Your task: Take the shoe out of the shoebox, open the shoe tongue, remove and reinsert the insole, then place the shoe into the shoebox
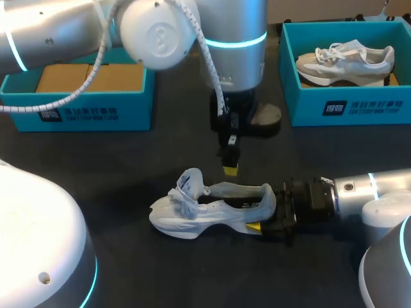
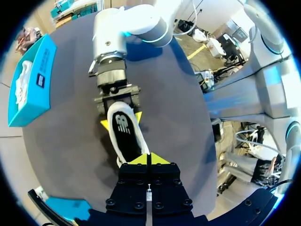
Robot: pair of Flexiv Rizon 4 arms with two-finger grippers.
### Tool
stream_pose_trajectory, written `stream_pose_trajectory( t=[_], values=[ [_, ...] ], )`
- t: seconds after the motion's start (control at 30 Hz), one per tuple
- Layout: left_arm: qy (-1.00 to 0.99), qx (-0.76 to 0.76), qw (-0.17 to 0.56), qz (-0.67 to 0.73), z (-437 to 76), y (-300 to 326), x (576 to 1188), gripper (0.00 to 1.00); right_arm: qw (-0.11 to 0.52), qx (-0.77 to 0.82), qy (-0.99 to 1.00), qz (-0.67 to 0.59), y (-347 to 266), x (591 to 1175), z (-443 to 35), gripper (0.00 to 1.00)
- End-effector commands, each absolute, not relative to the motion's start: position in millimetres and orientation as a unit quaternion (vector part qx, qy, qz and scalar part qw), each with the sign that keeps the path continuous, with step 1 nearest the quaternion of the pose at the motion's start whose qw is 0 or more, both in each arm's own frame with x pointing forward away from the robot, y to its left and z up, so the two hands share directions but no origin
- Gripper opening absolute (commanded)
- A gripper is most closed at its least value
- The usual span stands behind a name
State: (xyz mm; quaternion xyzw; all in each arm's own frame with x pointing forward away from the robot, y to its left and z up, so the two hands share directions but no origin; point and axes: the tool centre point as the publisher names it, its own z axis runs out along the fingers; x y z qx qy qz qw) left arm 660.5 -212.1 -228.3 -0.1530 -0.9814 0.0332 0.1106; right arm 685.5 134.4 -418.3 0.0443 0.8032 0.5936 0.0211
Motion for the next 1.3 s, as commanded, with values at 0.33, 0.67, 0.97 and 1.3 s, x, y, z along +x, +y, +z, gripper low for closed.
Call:
stream_pose_trajectory(
  t=[0.33, 0.67, 0.97, 1.3],
  values=[
    [-0.974, -0.2, 0.108, 0.025, -276, -224, 664, 0.0, 0.02, 0.044, 0.805, 0.591, 135, 686, -417, 0.0],
    [-0.974, -0.2, 0.108, 0.025, -276, -224, 664, 0.0, 0.02, 0.044, 0.805, 0.591, 135, 686, -417, 0.0],
    [-0.977, -0.194, 0.083, 0.03, -306, -236, 676, 0.0, 0.02, 0.044, 0.805, 0.591, 135, 686, -417, 0.0],
    [-0.977, -0.198, 0.076, 0.037, -326, -231, 667, 0.0, 0.02, 0.044, 0.805, 0.591, 135, 686, -417, 0.0]
  ],
)
